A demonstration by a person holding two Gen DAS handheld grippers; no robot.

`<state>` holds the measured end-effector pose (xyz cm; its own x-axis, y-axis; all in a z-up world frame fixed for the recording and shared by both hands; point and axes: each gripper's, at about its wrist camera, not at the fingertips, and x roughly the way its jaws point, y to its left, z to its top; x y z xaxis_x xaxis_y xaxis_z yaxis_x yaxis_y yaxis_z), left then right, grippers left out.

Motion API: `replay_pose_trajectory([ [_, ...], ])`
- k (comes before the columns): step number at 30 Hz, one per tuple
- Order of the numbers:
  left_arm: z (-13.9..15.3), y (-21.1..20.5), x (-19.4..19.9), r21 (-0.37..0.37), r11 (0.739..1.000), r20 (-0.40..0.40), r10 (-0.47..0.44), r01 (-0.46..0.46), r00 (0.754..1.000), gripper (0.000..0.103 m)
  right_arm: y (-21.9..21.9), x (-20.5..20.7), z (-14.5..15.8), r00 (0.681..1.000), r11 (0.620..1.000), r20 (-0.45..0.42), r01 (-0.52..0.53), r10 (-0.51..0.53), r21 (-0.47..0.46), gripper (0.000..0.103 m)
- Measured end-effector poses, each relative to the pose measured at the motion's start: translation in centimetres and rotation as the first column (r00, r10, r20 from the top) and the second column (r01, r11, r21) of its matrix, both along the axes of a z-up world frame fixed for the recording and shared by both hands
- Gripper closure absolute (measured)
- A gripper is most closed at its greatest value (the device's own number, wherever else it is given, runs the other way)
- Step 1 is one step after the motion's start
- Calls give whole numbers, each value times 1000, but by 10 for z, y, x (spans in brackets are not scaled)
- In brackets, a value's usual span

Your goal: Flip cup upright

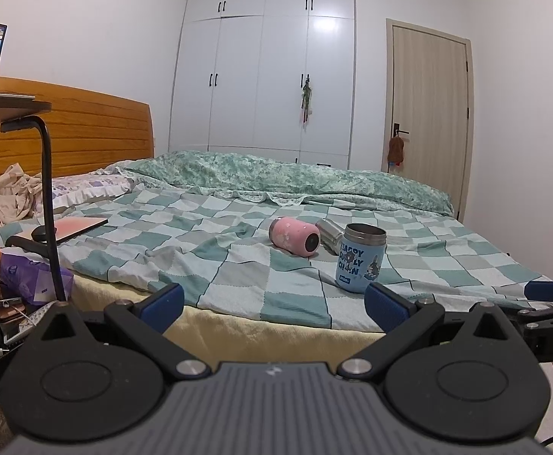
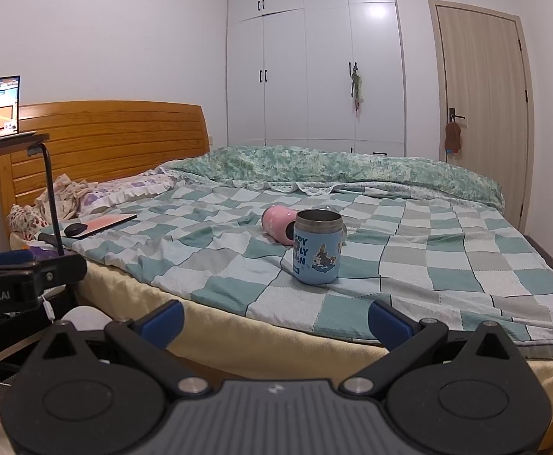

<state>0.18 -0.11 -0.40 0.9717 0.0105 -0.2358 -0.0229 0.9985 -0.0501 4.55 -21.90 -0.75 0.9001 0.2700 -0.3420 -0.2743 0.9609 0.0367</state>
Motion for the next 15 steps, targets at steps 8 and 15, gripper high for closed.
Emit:
replay_pose_trajectory([
  [8,-1,-1,1,-2,1000,-4,-2,2,1000,0,0,1,0,1000,1000,-2,-1,1,1,0],
  [15,-3,0,-1,-3,1000,-2,-3,3,1000,0,1,0,-4,1000,1000,-3,4,-4,4,0],
])
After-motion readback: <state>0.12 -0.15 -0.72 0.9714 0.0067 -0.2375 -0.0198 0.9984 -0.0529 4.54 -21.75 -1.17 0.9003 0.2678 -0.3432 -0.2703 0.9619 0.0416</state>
